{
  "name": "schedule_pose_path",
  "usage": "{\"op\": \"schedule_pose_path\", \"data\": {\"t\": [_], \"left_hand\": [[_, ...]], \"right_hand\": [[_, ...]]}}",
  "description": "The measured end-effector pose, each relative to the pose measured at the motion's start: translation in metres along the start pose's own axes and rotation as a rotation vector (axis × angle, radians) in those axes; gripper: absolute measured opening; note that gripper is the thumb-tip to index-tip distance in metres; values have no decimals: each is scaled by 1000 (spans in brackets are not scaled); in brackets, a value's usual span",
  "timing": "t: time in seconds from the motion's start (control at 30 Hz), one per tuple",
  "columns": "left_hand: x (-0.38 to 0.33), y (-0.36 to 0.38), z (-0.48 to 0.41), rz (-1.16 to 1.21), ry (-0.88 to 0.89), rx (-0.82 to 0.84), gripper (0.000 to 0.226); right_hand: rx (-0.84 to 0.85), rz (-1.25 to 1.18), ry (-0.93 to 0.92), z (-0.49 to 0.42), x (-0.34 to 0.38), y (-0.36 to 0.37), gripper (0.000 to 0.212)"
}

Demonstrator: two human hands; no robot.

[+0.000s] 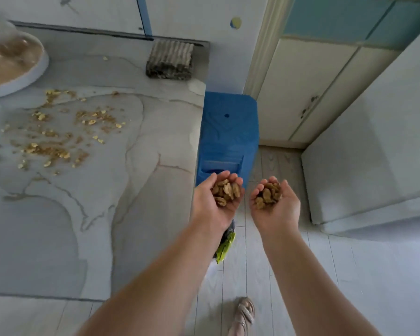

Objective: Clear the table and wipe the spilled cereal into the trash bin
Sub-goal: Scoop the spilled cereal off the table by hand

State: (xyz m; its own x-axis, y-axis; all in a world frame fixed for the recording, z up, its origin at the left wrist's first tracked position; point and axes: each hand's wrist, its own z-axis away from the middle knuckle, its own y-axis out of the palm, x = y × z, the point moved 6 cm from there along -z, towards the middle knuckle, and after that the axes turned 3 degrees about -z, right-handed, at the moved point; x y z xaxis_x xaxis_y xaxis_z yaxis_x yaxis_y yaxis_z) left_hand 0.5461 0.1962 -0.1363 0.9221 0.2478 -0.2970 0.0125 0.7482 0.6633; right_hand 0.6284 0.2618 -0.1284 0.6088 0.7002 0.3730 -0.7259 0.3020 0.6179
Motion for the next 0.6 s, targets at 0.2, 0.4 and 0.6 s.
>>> {"op": "schedule_pose_path", "data": {"t": [0.2,0.4,0.6], "left_hand": [[50,-37,-18,153,68,-120,28],[90,-101,-86,209,86,-281,28],[119,-193,-168,261,152,-430,27]], "right_hand": [[-18,137,107,-38,6,-39,25],[2,150,207,-122,-36,-96,29],[34,194,329,-213,-99,-172,28]]}}
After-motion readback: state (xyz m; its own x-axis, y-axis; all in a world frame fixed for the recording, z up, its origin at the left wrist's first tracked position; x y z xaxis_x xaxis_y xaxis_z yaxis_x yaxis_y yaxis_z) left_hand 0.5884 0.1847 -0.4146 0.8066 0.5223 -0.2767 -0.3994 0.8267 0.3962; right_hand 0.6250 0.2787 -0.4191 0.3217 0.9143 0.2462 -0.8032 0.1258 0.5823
